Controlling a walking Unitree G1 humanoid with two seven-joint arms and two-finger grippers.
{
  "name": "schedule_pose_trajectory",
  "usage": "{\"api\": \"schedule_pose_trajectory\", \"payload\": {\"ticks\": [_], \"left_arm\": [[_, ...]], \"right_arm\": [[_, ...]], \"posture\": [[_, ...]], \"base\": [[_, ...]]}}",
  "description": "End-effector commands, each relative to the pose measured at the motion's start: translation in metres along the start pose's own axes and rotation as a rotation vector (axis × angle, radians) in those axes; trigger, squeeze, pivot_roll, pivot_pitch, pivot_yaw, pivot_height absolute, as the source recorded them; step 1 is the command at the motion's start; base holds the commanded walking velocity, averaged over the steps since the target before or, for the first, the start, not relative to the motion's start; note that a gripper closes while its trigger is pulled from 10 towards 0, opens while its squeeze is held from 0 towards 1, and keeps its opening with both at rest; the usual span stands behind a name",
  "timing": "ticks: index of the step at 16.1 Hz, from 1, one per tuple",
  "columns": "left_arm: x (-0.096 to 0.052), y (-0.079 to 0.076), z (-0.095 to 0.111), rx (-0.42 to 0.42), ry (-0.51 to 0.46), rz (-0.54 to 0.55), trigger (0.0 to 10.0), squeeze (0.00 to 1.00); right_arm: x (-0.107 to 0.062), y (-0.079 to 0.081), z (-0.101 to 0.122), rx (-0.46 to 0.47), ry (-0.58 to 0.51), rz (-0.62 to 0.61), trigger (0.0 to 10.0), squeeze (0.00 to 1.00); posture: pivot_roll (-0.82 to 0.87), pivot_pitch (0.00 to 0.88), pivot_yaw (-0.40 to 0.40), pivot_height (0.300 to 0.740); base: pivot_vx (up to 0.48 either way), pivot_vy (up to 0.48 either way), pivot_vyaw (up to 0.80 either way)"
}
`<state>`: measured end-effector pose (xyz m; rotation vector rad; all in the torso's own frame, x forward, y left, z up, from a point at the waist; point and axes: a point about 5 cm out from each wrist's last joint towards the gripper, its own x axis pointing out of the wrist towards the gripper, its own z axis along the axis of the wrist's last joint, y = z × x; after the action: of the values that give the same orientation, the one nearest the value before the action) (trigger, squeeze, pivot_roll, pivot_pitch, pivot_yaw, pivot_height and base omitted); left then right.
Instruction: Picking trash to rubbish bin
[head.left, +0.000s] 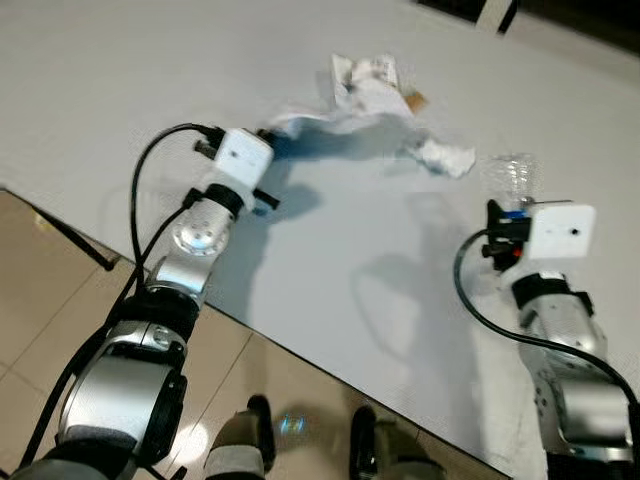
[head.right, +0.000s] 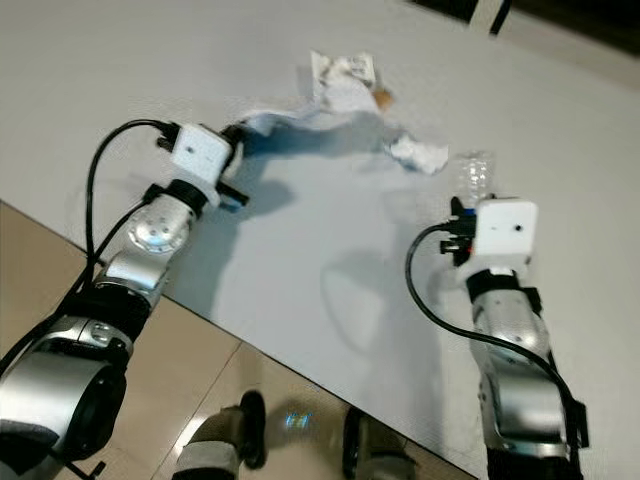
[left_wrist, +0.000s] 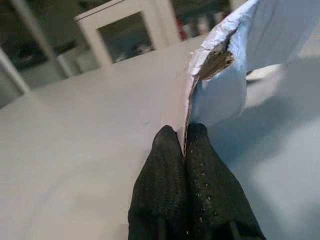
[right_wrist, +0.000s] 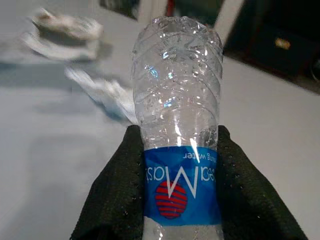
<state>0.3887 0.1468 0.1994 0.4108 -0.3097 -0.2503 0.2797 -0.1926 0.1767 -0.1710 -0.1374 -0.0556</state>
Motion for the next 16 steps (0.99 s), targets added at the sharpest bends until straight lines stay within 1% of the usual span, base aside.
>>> {"api": "schedule_pose_trajectory", "payload": {"ticks": [1,3,5,6,7,8,9,10,11,13,14,15,16], "left_arm": [[-0.003,-0.006,-0.002,-0.049,0.016,-0.019,0.0,0.00],[-0.011,-0.015,-0.007,-0.112,0.063,-0.040,0.0,0.00],[-0.021,-0.027,-0.008,-0.166,0.075,-0.055,0.0,0.00],[-0.023,-0.029,-0.008,-0.173,0.074,-0.054,0.0,0.00],[-0.030,-0.034,-0.009,-0.194,0.072,-0.038,0.0,0.00],[-0.037,-0.036,-0.013,-0.203,0.080,-0.012,0.0,0.00],[-0.041,-0.036,-0.016,-0.208,0.094,0.008,0.0,0.00],[-0.053,-0.034,-0.025,-0.212,0.126,0.076,0.0,0.00],[-0.059,-0.034,-0.028,-0.211,0.142,0.098,0.0,0.00],[-0.067,-0.040,-0.031,-0.228,0.175,0.117,1.7,0.00],[-0.069,-0.043,-0.029,-0.227,0.179,0.115,1.8,0.00],[-0.069,-0.044,-0.029,-0.226,0.181,0.115,2.2,0.00],[-0.065,-0.044,-0.026,-0.227,0.184,0.118,4.9,0.00]], "right_arm": [[-0.001,-0.001,-0.003,-0.002,0.003,0.008,10.0,0.00],[-0.001,0.001,-0.005,0.003,-0.002,0.014,10.0,0.00],[-0.007,0.005,-0.010,0.019,0.002,0.011,10.0,0.00],[-0.008,0.006,-0.011,0.023,0.004,0.008,10.0,0.00],[-0.012,0.008,-0.015,0.040,0.014,-0.001,10.0,0.00],[-0.015,0.010,-0.017,0.058,0.016,-0.011,10.0,0.00],[-0.017,0.011,-0.018,0.060,0.018,-0.012,10.0,0.00],[-0.021,0.014,-0.020,0.064,0.017,-0.010,10.0,0.00],[-0.022,0.015,-0.020,0.060,0.015,-0.005,10.0,0.00],[-0.023,0.016,-0.021,0.050,0.014,0.008,10.0,0.00],[-0.023,0.016,-0.021,0.047,0.011,0.009,10.0,0.00],[-0.023,0.016,-0.022,0.045,0.010,0.010,10.0,0.00],[-0.023,0.017,-0.022,0.039,0.011,0.011,10.0,0.00]], "posture": [[0.22,0.118,-0.083,0.740],[0.25,0.087,-0.093,0.740],[0.26,0.063,-0.090,0.740],[0.26,0.063,-0.090,0.740],[0.25,0.042,-0.087,0.740],[0.25,0.042,-0.087,0.740],[0.25,0.035,-0.086,0.740],[0.24,0.021,-0.083,0.740],[0.24,0.021,-0.083,0.740],[0.25,0.017,-0.083,0.740],[0.25,0.014,-0.082,0.740],[0.24,0.011,-0.080,0.740],[0.24,0.008,-0.077,0.740]], "base": [[0.000,0.000,0.00],[0.000,0.000,0.00],[0.000,0.000,0.00],[0.000,0.000,0.00],[0.000,0.000,0.00],[0.000,0.000,0.00],[0.000,0.000,0.00],[0.000,0.000,0.00],[0.000,0.000,0.00],[0.000,0.000,0.00],[0.000,0.000,0.80],[0.000,0.000,0.80],[0.000,0.000,0.80]]}}
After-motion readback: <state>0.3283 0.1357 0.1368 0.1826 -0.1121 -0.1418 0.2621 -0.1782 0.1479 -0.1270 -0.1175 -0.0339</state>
